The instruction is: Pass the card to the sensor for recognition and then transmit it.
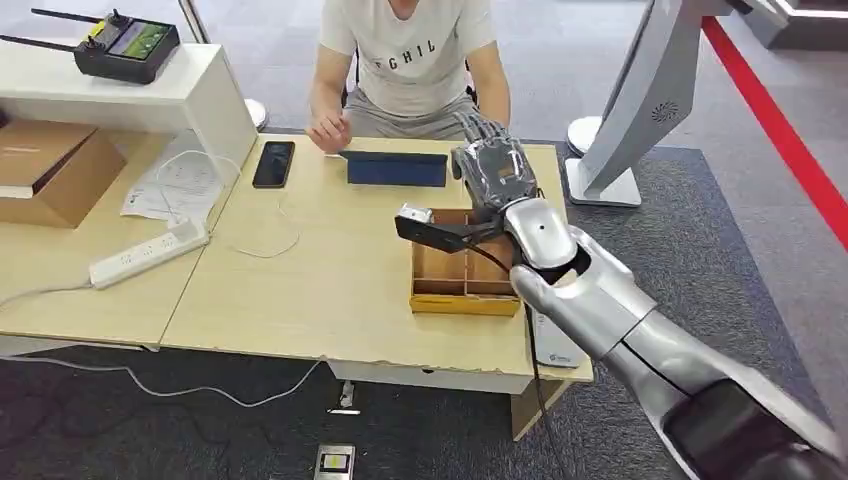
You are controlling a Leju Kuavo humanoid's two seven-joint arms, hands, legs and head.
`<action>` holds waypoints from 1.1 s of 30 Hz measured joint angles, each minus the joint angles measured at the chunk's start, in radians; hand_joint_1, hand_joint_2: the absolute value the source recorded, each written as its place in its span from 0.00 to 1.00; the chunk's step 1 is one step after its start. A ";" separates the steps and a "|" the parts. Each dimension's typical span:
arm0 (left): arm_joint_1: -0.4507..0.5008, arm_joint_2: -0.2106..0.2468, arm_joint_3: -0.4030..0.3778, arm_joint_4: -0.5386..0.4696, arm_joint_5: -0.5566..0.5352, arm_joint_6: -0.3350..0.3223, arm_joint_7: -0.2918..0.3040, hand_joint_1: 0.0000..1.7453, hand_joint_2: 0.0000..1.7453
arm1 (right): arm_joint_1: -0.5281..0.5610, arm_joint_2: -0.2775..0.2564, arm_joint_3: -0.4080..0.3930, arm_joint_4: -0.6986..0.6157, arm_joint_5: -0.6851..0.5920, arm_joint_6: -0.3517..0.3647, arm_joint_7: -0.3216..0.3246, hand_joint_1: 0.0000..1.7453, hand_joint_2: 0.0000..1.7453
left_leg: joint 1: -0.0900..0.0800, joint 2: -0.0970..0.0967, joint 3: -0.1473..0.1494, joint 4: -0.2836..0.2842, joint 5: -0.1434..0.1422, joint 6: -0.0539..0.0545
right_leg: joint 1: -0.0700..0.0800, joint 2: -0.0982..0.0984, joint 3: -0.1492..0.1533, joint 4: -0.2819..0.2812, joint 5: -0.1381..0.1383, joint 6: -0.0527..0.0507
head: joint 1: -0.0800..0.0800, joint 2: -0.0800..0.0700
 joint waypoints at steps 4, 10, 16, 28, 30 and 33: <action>-0.001 0.000 0.000 0.002 -0.001 0.000 0.000 0.00 0.00 | -0.022 0.034 0.018 0.077 -0.014 0.000 -0.002 1.00 1.00 | 0.000 0.000 0.000 0.000 0.000 0.000 | 0.000 0.000 0.000 0.000 0.000 0.000 | 0.000 0.000; -0.002 0.000 0.000 0.003 0.002 -0.001 -0.005 0.00 0.00 | -0.062 0.092 0.045 0.206 -0.026 0.001 0.015 1.00 1.00 | 0.000 0.000 0.000 0.000 0.000 0.000 | 0.000 0.000 0.000 0.000 0.000 0.000 | 0.000 0.000; 0.013 0.001 0.000 0.005 0.016 -0.001 -0.005 0.00 0.00 | -0.079 0.125 0.060 0.300 -0.042 -0.006 0.020 1.00 1.00 | 0.000 0.000 0.000 0.000 0.000 0.000 | 0.000 0.000 0.000 0.000 0.000 0.000 | 0.000 0.000; 0.027 0.018 0.000 0.011 0.021 -0.001 -0.007 0.00 0.00 | -0.080 0.134 0.066 0.382 -0.058 -0.030 0.039 1.00 1.00 | 0.000 0.001 0.001 0.000 0.000 0.000 | 0.000 0.000 0.000 0.000 0.000 0.000 | -0.001 0.000; 0.024 0.018 0.000 0.011 0.021 -0.002 -0.007 0.00 0.00 | -0.080 0.130 0.066 0.388 -0.060 -0.029 0.042 1.00 1.00 | 0.000 0.000 0.001 0.000 0.000 0.000 | 0.000 0.000 0.000 0.000 0.000 0.000 | 0.000 0.000; 0.023 0.020 0.000 0.011 0.021 -0.003 -0.007 0.00 0.00 | -0.080 0.125 0.066 0.397 -0.060 -0.029 0.045 1.00 1.00 | 0.000 0.001 0.001 0.000 0.000 0.000 | 0.000 0.000 0.000 0.000 0.000 0.000 | 0.000 0.000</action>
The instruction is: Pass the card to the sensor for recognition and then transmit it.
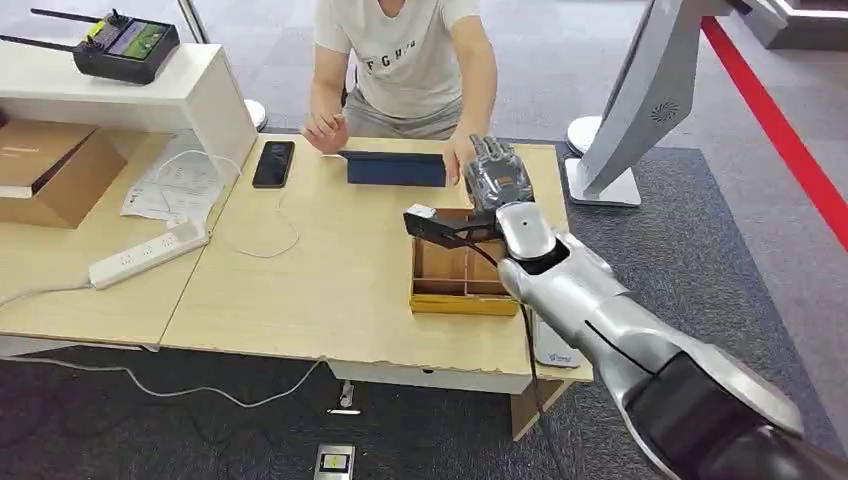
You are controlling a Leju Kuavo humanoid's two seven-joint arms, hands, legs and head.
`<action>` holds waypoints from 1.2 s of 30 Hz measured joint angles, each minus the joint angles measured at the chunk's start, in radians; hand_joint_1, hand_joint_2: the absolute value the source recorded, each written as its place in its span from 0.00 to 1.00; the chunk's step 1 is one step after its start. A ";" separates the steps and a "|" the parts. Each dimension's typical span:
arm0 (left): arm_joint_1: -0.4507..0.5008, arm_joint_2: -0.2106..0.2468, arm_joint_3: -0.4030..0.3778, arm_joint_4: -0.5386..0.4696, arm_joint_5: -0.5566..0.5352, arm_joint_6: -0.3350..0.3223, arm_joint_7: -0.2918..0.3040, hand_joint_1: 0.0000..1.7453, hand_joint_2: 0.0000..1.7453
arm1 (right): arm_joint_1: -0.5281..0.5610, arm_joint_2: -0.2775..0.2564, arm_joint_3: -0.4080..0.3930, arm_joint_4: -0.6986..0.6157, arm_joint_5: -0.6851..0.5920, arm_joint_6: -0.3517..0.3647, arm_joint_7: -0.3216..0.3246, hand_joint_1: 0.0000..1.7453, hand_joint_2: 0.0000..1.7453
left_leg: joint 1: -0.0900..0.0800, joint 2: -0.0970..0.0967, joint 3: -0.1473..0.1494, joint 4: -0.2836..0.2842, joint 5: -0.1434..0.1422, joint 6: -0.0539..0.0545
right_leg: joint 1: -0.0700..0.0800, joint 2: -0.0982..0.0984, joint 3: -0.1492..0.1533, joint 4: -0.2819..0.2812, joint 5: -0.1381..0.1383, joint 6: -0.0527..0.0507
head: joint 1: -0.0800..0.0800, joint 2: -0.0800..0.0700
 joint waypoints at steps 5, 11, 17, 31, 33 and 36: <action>0.001 0.002 0.000 0.001 0.000 0.000 0.005 0.00 0.00 | 0.001 -0.010 0.000 0.010 0.000 0.001 0.005 0.00 1.00 | 0.000 0.000 0.000 0.000 0.000 0.000 | 0.000 0.000 0.000 0.000 0.000 0.000 | 0.000 0.000; 0.004 0.003 0.000 0.001 0.000 0.002 0.018 0.00 0.00 | 0.001 -0.019 0.000 0.019 0.006 0.032 -0.013 0.00 0.00 | 0.000 0.000 0.000 0.000 0.000 0.000 | 0.000 0.000 0.000 0.000 0.000 0.000 | 0.000 0.000; 0.003 0.006 0.000 0.001 0.002 0.002 0.011 0.00 0.00 | 0.002 -0.018 0.007 0.016 0.051 -0.078 -0.066 0.00 0.00 | 0.000 0.000 0.000 0.000 0.000 0.000 | 0.000 0.000 0.000 0.000 0.000 0.000 | 0.000 0.000; 0.020 0.010 0.001 0.001 0.016 0.002 -0.010 0.00 0.00 | 0.047 -0.096 -0.026 -0.192 0.117 -0.175 -0.113 0.00 0.00 | 0.000 0.000 0.000 0.000 0.000 0.000 | 0.000 0.000 0.000 0.000 0.000 0.000 | 0.000 0.000; 0.020 0.010 0.001 0.001 0.016 0.002 -0.011 0.00 0.00 | 0.054 -0.110 -0.033 -0.227 0.119 -0.166 -0.111 0.00 0.00 | 0.000 0.000 0.000 0.000 0.000 0.000 | 0.000 0.000 0.000 -0.001 0.000 0.000 | 0.000 0.000; 0.023 0.010 0.002 0.001 0.027 0.014 0.004 0.00 0.00 | 0.082 -0.148 -0.046 -0.317 0.118 -0.097 -0.076 0.00 0.00 | 0.000 0.000 0.001 0.000 0.000 0.000 | 0.000 0.000 0.000 -0.001 0.000 0.000 | 0.000 0.000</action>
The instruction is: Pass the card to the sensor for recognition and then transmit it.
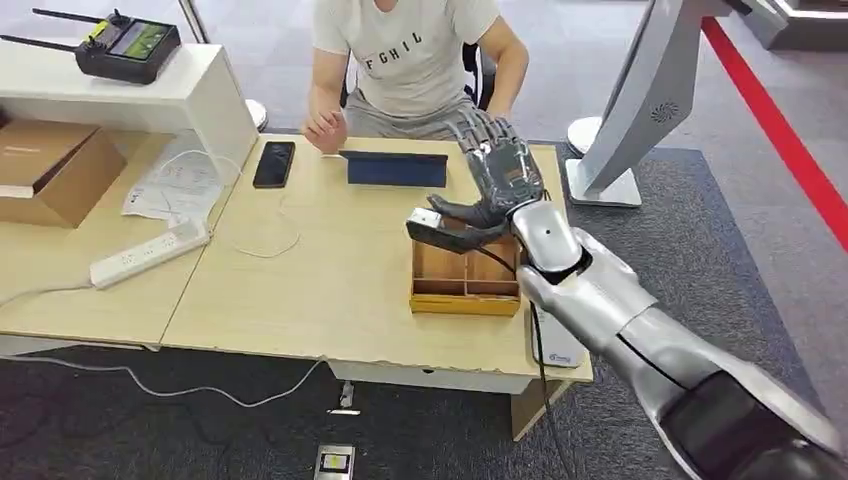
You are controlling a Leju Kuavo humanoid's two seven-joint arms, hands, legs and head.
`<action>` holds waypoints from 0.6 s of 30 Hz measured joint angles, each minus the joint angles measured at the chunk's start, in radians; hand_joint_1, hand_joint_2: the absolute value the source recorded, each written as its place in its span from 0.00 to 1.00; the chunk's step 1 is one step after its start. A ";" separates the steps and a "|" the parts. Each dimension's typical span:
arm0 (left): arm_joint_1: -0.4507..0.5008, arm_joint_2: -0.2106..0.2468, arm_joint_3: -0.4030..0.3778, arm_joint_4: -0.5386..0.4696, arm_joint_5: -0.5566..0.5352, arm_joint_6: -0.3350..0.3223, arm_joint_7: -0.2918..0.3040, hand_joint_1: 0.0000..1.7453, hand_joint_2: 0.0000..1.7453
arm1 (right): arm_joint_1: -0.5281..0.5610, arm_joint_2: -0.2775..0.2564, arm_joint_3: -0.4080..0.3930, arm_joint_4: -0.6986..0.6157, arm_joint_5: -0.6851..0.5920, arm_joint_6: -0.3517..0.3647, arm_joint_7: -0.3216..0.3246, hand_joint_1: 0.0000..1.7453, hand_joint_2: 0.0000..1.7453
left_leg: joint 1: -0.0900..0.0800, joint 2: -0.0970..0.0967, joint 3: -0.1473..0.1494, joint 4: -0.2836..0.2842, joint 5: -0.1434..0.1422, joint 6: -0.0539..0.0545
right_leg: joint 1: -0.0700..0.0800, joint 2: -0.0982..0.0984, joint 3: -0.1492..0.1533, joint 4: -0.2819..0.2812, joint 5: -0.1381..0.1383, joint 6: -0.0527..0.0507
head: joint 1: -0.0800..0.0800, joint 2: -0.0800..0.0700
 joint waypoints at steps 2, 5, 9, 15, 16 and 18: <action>0.005 0.001 0.000 0.000 0.007 0.008 0.005 0.00 0.00 | 0.038 -0.048 -0.007 -0.103 0.008 0.083 0.044 0.00 0.00 | 0.000 0.000 0.000 0.000 0.000 0.000 | 0.000 0.000 0.000 0.000 0.000 0.000 | 0.000 0.000; 0.012 0.006 0.000 0.000 0.012 0.006 -0.011 0.00 0.00 | 0.108 -0.153 -0.032 -0.308 0.011 0.197 0.107 0.00 0.00 | 0.000 -0.001 -0.001 0.001 0.000 0.000 | 0.000 0.000 0.000 -0.001 0.000 0.000 | 0.000 0.000; 0.014 0.015 0.002 0.000 0.023 -0.003 -0.061 0.00 0.00 | 0.199 -0.290 -0.098 -0.565 -0.060 0.310 0.209 0.00 0.00 | -0.001 -0.001 -0.001 0.001 -0.002 0.001 | 0.000 0.000 0.000 -0.002 0.000 0.000 | 0.000 0.000; 0.015 0.018 0.016 0.002 0.079 -0.013 -0.097 0.00 0.00 | 0.367 -0.475 -0.191 -0.938 -0.209 0.407 0.434 0.00 0.00 | 0.000 0.000 0.000 0.001 -0.002 0.001 | 0.000 0.000 0.000 -0.002 0.000 0.000 | 0.000 0.000; 0.015 0.018 0.019 0.002 0.081 -0.012 -0.096 0.00 0.00 | 0.413 -0.497 -0.210 -0.983 -0.233 0.374 0.453 0.00 0.00 | 0.000 -0.001 0.000 0.001 -0.002 0.001 | 0.000 0.000 0.001 -0.002 0.000 0.000 | 0.000 0.000; 0.016 0.018 0.026 0.002 0.085 -0.008 -0.093 0.00 0.00 | 0.501 -0.530 -0.249 -1.076 -0.252 0.302 0.461 0.00 0.00 | 0.000 -0.001 -0.001 0.000 -0.003 0.001 | 0.000 0.000 0.000 -0.002 -0.001 0.000 | 0.000 0.000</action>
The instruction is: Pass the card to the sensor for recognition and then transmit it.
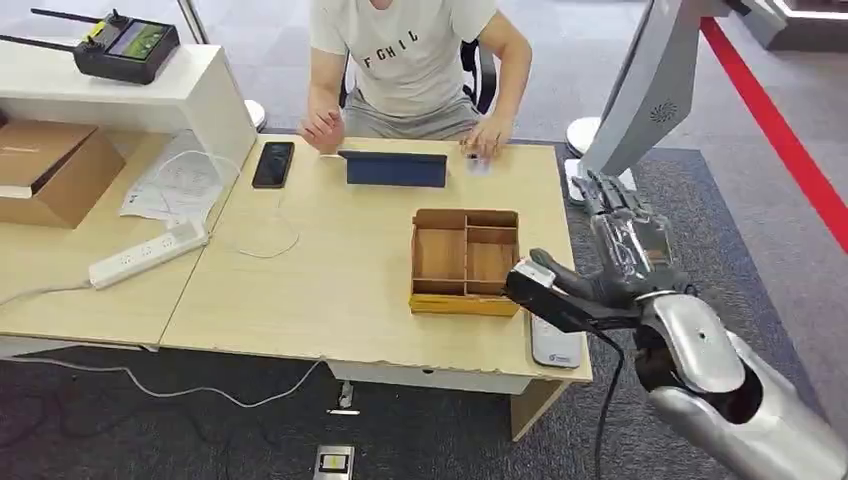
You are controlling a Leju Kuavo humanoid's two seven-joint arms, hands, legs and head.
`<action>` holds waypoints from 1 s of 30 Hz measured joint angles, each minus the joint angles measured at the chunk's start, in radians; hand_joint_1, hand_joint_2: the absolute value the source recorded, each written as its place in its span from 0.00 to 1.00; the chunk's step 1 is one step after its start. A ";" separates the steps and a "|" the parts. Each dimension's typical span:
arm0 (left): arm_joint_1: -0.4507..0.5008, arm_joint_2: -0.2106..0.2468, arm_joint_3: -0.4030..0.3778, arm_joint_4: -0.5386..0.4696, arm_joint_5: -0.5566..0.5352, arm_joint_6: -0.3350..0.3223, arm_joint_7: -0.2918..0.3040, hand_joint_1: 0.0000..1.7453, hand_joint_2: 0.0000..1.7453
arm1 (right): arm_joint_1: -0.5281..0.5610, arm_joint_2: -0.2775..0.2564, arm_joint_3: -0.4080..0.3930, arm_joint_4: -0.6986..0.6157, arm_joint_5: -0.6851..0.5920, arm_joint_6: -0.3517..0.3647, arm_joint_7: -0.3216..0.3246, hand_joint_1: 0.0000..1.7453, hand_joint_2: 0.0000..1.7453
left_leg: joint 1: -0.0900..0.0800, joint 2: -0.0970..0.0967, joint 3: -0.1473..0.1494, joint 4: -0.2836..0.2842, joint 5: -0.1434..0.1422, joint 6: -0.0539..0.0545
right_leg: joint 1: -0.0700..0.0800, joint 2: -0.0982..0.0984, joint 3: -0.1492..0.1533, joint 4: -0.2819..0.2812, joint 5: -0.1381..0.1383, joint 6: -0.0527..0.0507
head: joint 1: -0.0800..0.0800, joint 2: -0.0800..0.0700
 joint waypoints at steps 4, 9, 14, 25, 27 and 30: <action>-0.001 -0.002 0.009 0.002 0.011 0.018 0.007 0.00 0.00 | 0.128 -0.034 -0.056 -0.120 -0.052 -0.142 0.000 0.00 0.00 | 0.000 0.000 0.000 -0.001 0.000 0.000 | 0.000 0.000 0.000 0.000 0.000 0.000 | 0.000 0.000; -0.003 -0.010 0.013 0.004 0.011 0.046 0.019 0.00 0.00 | 0.234 -0.006 -0.051 -0.165 -0.010 -0.400 -0.011 0.00 0.00 | 0.001 0.000 0.000 -0.001 0.000 0.000 | 0.001 0.000 0.001 0.000 0.000 -0.001 | 0.000 0.000; -0.007 -0.022 0.018 0.004 0.010 0.061 0.020 0.00 0.00 | 0.256 0.069 0.003 -0.132 -0.039 -0.474 -0.069 0.00 0.00 | 0.001 0.000 0.000 -0.001 0.001 -0.001 | 0.001 0.000 0.001 0.001 0.000 -0.001 | 0.001 0.000; -0.009 -0.026 0.026 0.004 0.013 0.074 0.030 0.00 0.00 | 0.251 0.186 0.102 -0.037 -0.108 -0.466 -0.107 0.00 1.00 | 0.001 0.000 -0.001 -0.001 0.001 -0.001 | 0.001 0.000 0.000 0.001 -0.001 -0.001 | 0.000 0.000; -0.009 -0.026 0.027 0.004 0.018 0.088 0.039 0.00 0.00 | 0.249 0.201 0.107 -0.026 -0.120 -0.429 -0.122 0.00 1.00 | 0.001 0.000 -0.001 -0.001 0.001 -0.001 | 0.001 0.000 0.001 0.001 -0.001 -0.001 | 0.000 0.000; -0.010 -0.026 0.027 0.004 0.020 0.096 0.053 0.00 0.00 | 0.237 0.249 0.119 0.016 -0.107 -0.388 -0.148 0.00 1.00 | 0.001 0.001 -0.001 -0.001 0.001 -0.001 | 0.001 0.000 0.000 0.001 -0.001 -0.001 | 0.000 0.000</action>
